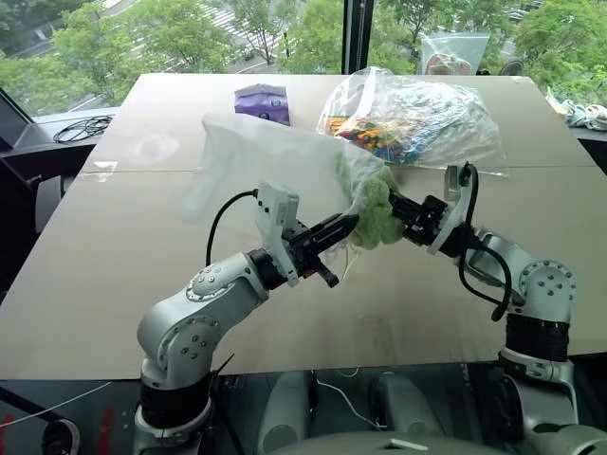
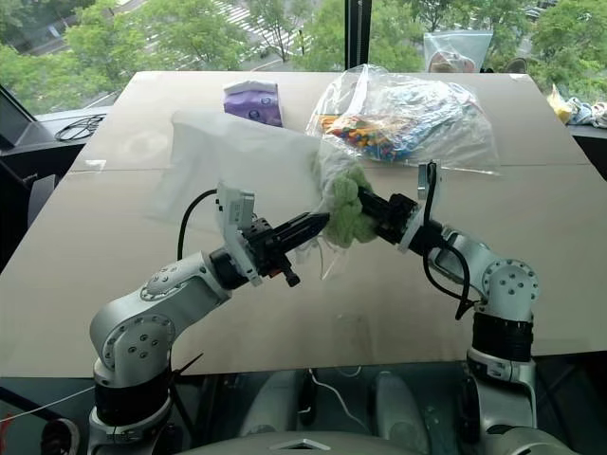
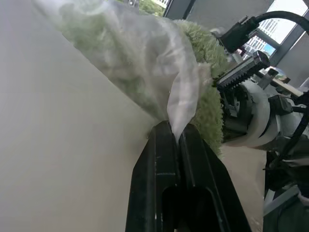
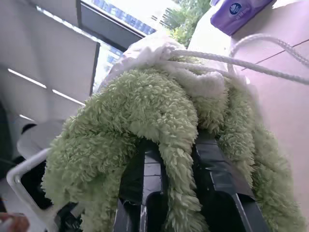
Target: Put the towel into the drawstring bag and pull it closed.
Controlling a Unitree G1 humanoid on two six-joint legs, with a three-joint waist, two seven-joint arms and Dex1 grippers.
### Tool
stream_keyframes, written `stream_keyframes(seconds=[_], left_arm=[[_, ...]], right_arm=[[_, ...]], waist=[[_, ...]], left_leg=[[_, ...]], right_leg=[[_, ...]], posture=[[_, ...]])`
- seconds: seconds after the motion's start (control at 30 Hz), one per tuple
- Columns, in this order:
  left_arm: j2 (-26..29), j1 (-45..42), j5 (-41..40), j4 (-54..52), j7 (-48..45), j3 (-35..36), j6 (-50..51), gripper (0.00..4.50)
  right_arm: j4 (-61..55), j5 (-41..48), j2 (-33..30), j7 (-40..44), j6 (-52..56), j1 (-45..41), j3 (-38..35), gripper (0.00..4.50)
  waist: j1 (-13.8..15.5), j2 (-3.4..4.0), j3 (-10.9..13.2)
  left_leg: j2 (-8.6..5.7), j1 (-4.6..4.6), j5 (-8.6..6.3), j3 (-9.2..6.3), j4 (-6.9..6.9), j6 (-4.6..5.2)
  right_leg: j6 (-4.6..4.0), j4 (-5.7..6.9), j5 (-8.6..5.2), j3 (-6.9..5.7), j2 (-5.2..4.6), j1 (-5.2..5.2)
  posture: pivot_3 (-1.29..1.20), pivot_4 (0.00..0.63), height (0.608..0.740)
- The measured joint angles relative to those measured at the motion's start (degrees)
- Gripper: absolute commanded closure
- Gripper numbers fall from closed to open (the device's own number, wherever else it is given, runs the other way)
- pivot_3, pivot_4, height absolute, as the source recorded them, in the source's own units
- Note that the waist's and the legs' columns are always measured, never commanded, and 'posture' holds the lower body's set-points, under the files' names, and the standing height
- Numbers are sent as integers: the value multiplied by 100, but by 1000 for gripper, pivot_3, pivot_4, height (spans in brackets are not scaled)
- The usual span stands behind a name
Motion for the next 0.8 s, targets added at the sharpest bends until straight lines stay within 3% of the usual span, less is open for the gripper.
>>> stream_keyframes(seconds=[0.17, 0.27, 0.33, 0.47, 0.67, 0.8], left_arm=[[56, -2, -22, 7, 7, 5, -64, 4500], [130, -2, -14, 48, 0, -23, -75, 4500], [157, -3, -14, 76, -6, -73, -79, 4500], [164, -21, -14, 79, -26, -166, -111, 4500], [205, -37, -16, 87, -73, -182, -161, 4500], [247, -74, -17, 138, -123, -197, -185, 4500]], right_arm=[[-32, 619, 221, -892, -363, -5, 215, 4477], [-396, -182, -247, -817, -339, -52, 733, 4477], [-840, -1338, -777, -294, -503, -65, 1358, 4477], [-1253, -3102, -1210, 785, -1367, -35, 2192, 4477], [-1290, -5788, -1837, 2420, -3538, 211, 3251, 4477], [-755, -7469, -2033, 2959, -5269, 235, 3699, 4477]], waist=[[-8, 0, 0], [-6, 3, 2], [-7, 3, 2], [-5, 3, 2], [0, 2, 2], [2, 2, 2]], left_leg=[[0, 2, 0, 1, 1, 0], [0, 2, 0, 2, 0, 0], [0, 1, 0, 3, 0, 0], [1, 0, 0, 4, -4, 0], [0, 1, 0, 7, -4, -1], [0, 4, 1, 8, -2, -2]], right_leg=[[0, 0, 0, 1, 0, 0], [-2, 0, -1, 0, -1, -4], [-2, -3, -1, 2, -1, -5], [-1, -4, -2, 3, 2, -10], [-1, -6, -2, 5, 1, -10], [-1, -4, -2, 4, 1, -9]], posture=[[0, 150, 740], [0, 150, 740], [0, 150, 740], [0, 150, 740], [0, 150, 740], [0, 150, 740]])
